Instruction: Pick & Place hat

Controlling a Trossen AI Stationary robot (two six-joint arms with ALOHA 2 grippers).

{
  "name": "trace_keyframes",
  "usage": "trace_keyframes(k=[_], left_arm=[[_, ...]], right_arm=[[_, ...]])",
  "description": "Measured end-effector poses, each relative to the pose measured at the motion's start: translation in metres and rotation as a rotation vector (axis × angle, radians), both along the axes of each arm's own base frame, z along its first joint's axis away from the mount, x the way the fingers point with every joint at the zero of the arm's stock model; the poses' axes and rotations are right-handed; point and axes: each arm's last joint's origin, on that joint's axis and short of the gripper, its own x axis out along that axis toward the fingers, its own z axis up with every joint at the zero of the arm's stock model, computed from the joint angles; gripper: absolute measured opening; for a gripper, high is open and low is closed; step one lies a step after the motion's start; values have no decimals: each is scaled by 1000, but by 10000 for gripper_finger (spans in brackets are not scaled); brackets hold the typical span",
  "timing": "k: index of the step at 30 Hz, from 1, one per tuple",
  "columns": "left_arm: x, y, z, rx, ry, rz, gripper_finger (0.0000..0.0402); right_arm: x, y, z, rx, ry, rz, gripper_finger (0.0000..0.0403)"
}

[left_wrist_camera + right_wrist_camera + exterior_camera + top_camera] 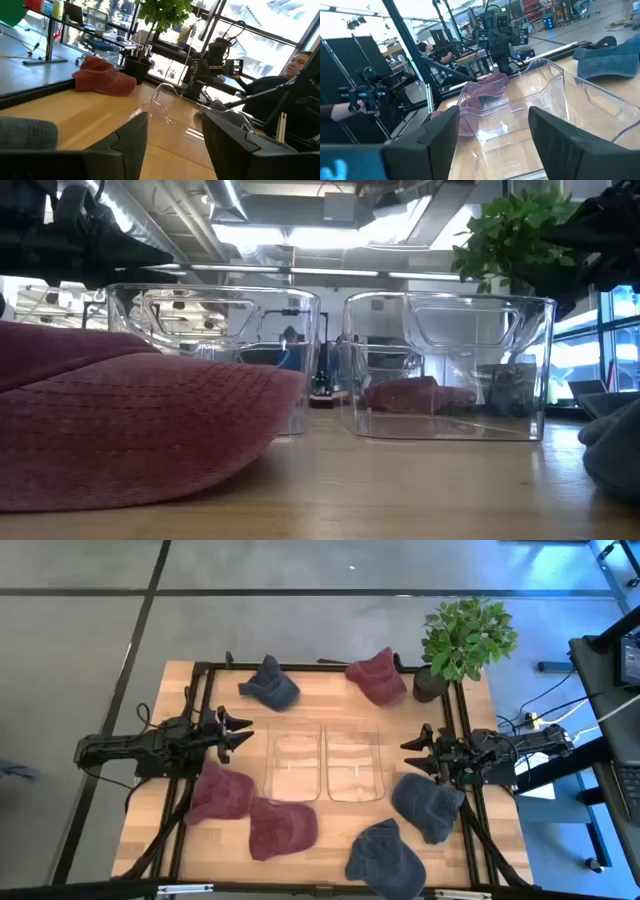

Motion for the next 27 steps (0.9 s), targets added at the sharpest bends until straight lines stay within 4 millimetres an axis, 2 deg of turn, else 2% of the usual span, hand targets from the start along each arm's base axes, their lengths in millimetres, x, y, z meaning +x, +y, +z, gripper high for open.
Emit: trace_keyframes(k=[6, 18, 22, 27], left_arm=[[0, 0, 0, -1, -1, 0, 182], [0, 0, 0, -92, -26, -3, 182], [0, 0, 0, -103, -30, -4, 182], [0, 0, 0, -102, -30, -3, 182]], right_arm=[[0, 0, 1, 27, -11, 2, 239], [-3, -2, 20, 46, -191, -34, 239], [-7, -1, 39, -37, -169, -5, 239], [-9, -2, 73, -75, -12, -11, 239]])
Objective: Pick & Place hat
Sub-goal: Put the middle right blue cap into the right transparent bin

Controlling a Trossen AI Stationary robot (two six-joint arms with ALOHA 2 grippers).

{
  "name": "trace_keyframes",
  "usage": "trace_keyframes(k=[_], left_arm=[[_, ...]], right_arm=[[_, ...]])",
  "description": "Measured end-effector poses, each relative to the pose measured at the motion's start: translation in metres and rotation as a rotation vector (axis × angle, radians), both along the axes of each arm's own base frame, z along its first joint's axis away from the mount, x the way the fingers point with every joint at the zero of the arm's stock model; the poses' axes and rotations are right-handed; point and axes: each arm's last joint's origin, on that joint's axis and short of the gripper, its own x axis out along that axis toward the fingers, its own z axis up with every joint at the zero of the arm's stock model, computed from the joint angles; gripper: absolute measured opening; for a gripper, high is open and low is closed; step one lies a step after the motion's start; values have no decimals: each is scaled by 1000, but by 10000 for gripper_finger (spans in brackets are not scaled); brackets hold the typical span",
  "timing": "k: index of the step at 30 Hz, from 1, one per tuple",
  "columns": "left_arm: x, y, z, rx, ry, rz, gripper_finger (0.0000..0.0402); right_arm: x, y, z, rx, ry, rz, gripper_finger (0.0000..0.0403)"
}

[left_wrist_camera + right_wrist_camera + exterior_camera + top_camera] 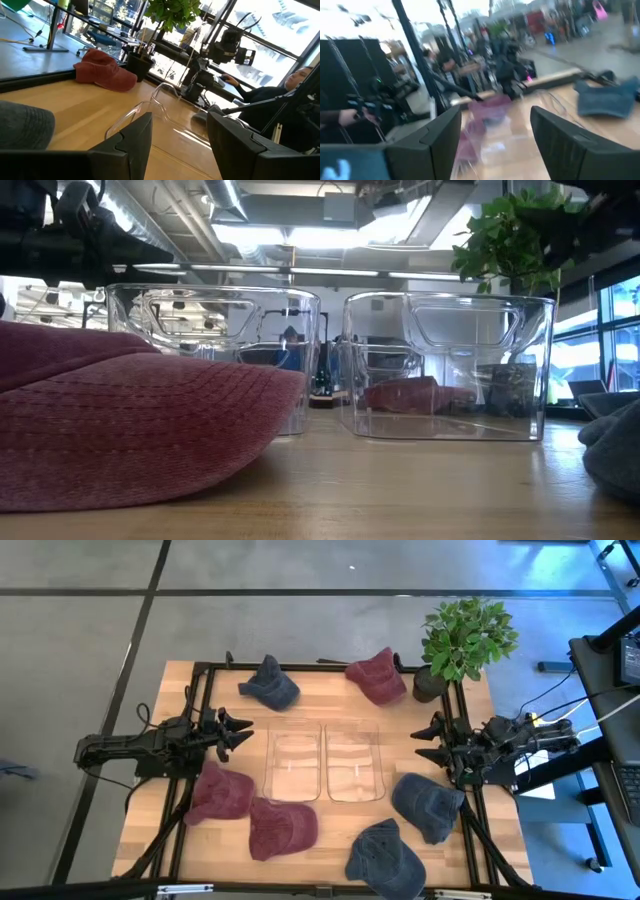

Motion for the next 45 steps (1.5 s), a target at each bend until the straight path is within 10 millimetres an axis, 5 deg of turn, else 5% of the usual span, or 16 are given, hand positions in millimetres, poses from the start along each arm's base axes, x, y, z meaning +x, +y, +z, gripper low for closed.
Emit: trace_keyframes(k=[11, 21, 26, 35, 45], left_arm=[[0, 0, 0, 1, 0, 7, 182], [0, 0, 0, 1, 0, 7, 182], [0, 0, 0, 1, 0, 7, 182], [0, 0, 0, 1, 0, 8, 182], [0, 1, 0, 1, -3, 33, 182]], right_arm=[[21, 1, 82, -38, 343, -126, 239], [47, 7, 113, 17, 460, -117, 239], [52, 14, 111, 79, 510, 89, 239], [47, 25, 94, 601, 854, 261, 239], [39, 40, 67, 1117, 1445, 22, 239]])
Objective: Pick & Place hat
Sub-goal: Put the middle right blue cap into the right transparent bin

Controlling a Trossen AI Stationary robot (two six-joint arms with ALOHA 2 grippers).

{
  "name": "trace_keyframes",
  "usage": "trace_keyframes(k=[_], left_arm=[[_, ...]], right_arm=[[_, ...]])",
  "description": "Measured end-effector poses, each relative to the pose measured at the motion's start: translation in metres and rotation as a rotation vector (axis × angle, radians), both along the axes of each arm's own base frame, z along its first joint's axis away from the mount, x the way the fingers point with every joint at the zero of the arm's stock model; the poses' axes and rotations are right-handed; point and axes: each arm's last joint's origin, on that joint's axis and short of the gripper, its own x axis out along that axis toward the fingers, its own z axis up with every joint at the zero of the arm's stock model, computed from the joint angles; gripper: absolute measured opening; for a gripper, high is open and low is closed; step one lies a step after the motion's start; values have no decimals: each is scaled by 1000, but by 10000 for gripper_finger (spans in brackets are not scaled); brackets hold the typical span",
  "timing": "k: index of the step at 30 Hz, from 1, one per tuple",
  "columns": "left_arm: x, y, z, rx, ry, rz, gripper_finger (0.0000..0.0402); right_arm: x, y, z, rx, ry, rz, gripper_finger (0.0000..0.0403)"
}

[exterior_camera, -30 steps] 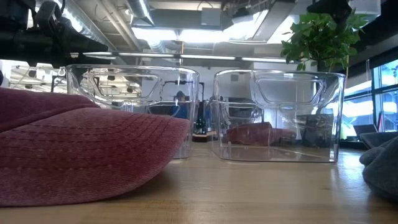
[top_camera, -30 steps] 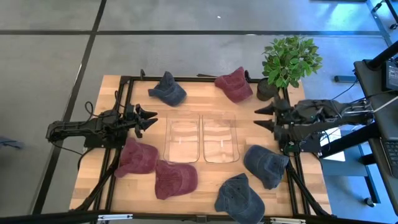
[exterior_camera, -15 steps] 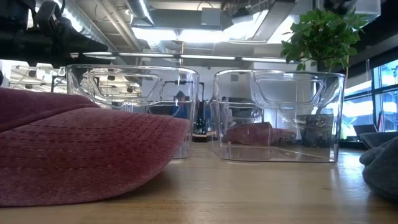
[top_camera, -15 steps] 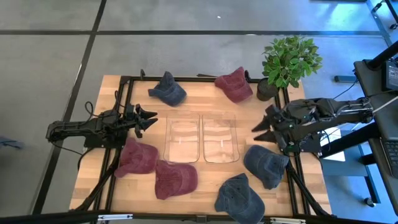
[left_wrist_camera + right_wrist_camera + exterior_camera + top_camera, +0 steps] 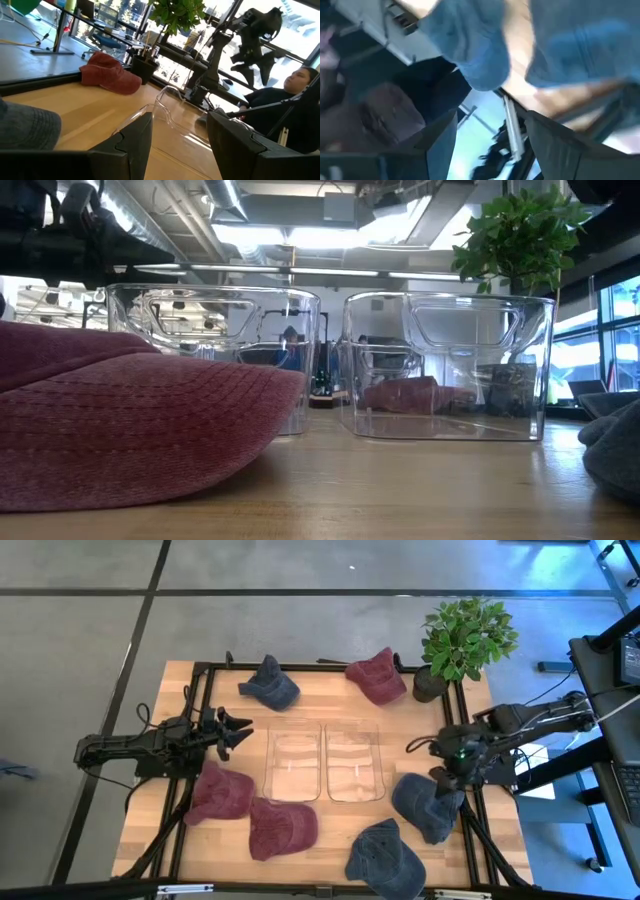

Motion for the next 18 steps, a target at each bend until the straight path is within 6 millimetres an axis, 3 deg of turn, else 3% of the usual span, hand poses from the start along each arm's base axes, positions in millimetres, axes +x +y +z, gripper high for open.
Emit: trace_keyframes(k=[7, 14, 18], left_arm=[[0, 1, 0, -1, -4, 31, 182], [0, 1, 0, -1, -4, 31, 182], [0, 1, 0, -1, -4, 31, 182]], right_arm=[[17, 19, -7, -49, 6, 14, 239], [10, 34, -34, -241, 379, 29, 238], [14, 44, -43, -311, 425, 51, 238]])
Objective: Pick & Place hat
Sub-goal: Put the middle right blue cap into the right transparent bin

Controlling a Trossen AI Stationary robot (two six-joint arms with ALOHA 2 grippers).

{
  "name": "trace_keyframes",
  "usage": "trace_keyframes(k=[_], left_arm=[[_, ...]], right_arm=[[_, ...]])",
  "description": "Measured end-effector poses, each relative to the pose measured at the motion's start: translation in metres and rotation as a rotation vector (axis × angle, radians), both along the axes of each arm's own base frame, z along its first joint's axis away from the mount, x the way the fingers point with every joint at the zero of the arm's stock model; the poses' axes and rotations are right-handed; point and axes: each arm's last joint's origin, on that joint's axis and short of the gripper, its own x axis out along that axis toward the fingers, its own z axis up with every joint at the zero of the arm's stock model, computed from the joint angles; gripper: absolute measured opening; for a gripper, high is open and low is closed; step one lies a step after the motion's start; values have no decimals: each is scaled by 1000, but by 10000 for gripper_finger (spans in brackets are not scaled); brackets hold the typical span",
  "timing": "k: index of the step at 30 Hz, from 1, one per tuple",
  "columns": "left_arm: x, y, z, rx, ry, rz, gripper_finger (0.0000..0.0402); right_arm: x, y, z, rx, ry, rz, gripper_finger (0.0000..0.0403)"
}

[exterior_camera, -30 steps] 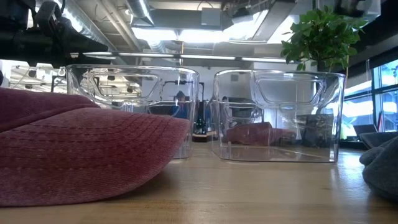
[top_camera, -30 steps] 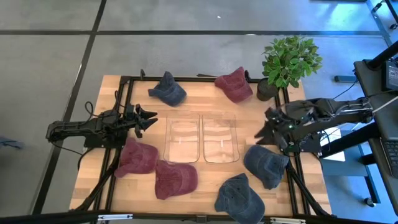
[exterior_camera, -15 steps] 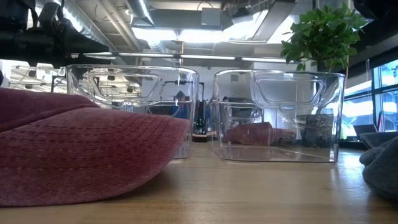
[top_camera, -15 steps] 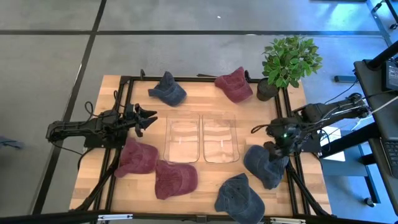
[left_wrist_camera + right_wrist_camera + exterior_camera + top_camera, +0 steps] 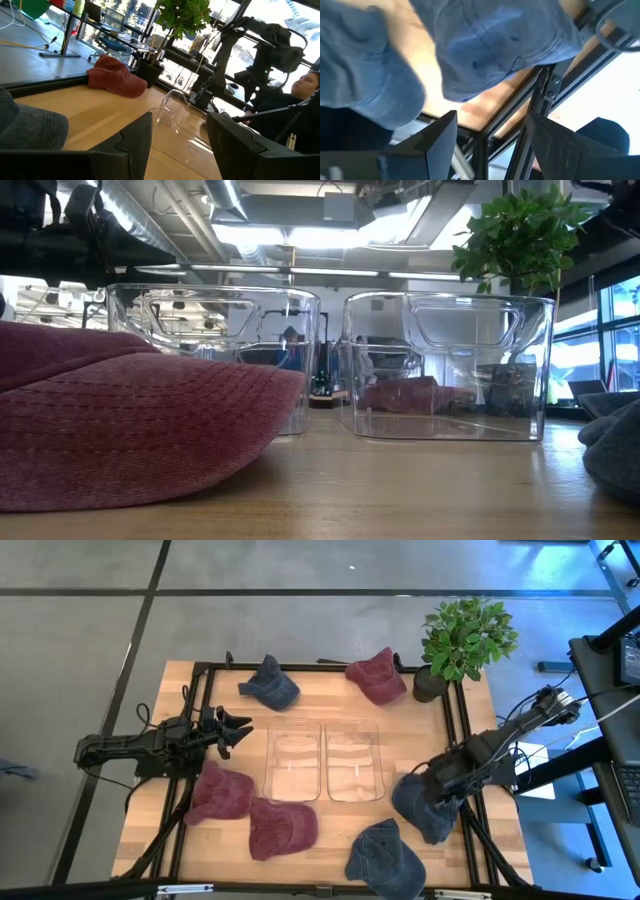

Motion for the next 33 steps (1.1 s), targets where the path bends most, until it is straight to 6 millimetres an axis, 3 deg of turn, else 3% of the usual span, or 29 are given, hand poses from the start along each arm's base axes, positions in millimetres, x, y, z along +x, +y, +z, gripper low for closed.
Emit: trace_keyframes(k=[6, 14, 21, 28, 33], left_arm=[[0, 0, 0, 0, 0, 7, 182], [0, 0, 0, 0, 0, 9, 182], [0, 1, 0, -1, -3, 33, 182], [0, 1, 0, -1, -3, 34, 182], [0, 1, 0, -1, -4, 34, 182]], right_arm=[[-5, 8, -30, -98, 93, 71, 238], [-16, 0, -79, -149, 130, 84, 238], [-15, -1, -92, -197, 91, 83, 232], [-19, -4, -110, -176, 83, 71, 186], [-18, -4, -109, -201, 66, 57, 112]])
